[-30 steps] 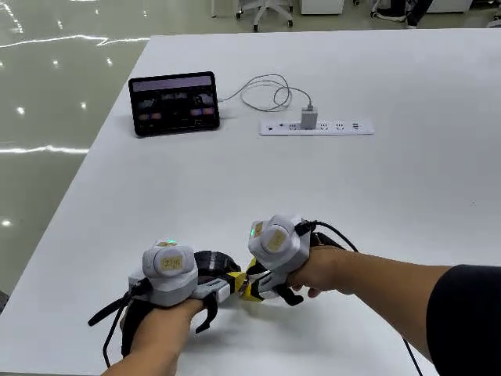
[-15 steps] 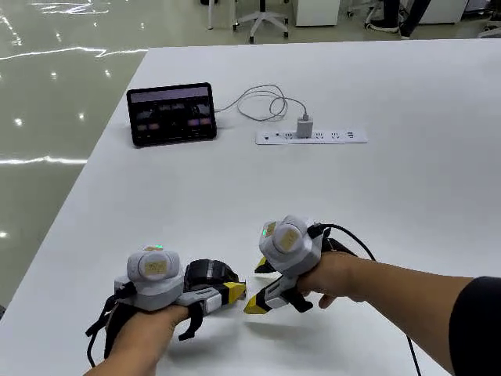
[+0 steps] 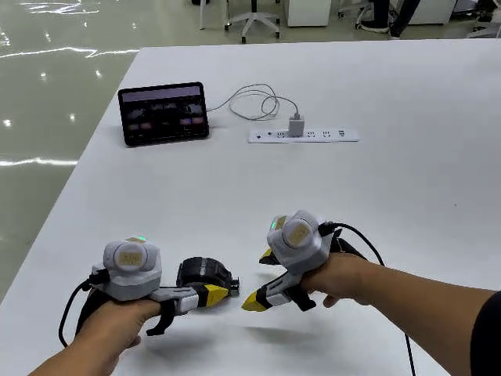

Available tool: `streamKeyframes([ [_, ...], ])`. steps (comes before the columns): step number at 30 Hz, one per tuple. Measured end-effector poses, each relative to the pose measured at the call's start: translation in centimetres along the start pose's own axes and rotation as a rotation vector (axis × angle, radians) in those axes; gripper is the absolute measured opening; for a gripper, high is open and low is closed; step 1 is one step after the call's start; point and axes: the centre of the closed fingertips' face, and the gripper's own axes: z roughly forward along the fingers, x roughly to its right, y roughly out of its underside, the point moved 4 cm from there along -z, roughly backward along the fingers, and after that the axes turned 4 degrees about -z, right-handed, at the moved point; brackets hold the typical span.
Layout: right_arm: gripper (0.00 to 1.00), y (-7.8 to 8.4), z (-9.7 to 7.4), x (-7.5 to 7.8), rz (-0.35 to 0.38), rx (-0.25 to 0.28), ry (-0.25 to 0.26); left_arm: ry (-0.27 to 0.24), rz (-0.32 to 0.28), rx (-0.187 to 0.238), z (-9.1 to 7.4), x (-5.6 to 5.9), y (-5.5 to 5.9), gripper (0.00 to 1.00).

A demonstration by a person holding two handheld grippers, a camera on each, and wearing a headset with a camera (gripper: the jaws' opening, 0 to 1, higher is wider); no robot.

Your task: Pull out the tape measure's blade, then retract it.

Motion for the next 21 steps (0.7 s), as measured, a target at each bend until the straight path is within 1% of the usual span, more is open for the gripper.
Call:
streamKeyframes([
  [1, 0.56, 0.1, -0.1, 0.0, 0.003, 0.001, 0.003, 0.002, -0.003, -0.002, -0.1, -0.2, 0.1, 1.0],
  [2, 0.57, 0.1, -0.4, 0.0, 0.006, 0.007, 0.012, 0.019, 0.008, -0.013, -0.1, -0.1, 0.2, 1.0],
  [4, 0.58, 0.2, -0.7, 0.0, 0.004, 0.012, 0.017, 0.032, 0.044, -0.014, -0.3, 0.1, 0.3, 1.0],
  [5, 0.58, 0.3, -1.0, 0.0, 0.003, 0.013, 0.02, 0.043, 0.072, -0.017, -0.4, 0.2, 0.4, 1.0],
  [6, 0.59, 0.4, -1.2, 0.0, 0.002, 0.015, 0.023, 0.052, 0.084, -0.017, -0.5, 0.3, 0.5, 1.0],
  [11, 0.62, 1.2, -2.4, 0.2, 0.019, 0.036, 0.051, 0.1, 0.119, 0.008, -1.1, 0.4, 0.3, 1.0],
  [12, 0.62, 1.3, -2.7, 0.2, 0.021, 0.04, 0.058, 0.102, 0.12, 0.008, -1.2, 0.4, 0.3, 1.0],
  [13, 0.62, 1.6, -3.0, 0.3, 0.024, 0.044, 0.071, 0.11, 0.124, 0.009, -1.4, 0.4, 0.3, 1.0],
  [14, 0.62, 1.8, -3.5, 0.4, 0.025, 0.061, 0.092, 0.118, 0.106, -0.014, -1.5, 0.5, 0.6, 1.0],
  [16, 0.64, 1.9, -4.1, 0.8, 0.025, 0.092, 0.136, 0.132, 0.1, -0.006, -1.8, 0.6, 0.5, 1.0],
  [17, 0.67, 2.2, -4.6, 1.0, 0.027, 0.105, 0.161, 0.13, 0.108, 0.004, -2.0, 0.4, 0.6, 1.0],
  [18, 0.68, 2.4, -4.9, 1.1, 0.03, 0.11, 0.17, 0.127, 0.112, 0.002, -2.0, 0.3, 0.6, 1.0],
  [19, 0.69, 2.6, -5.4, 1.3, 0.04, 0.119, 0.19, 0.128, 0.118, 0.009, -2.2, 0.2, 0.7, 1.0],
  [21, 0.71, 2.9, -6.1, 1.3, 0.053, 0.134, 0.205, 0.131, 0.116, 0.01, -2.4, 0.0, 0.8, 1.0],
])
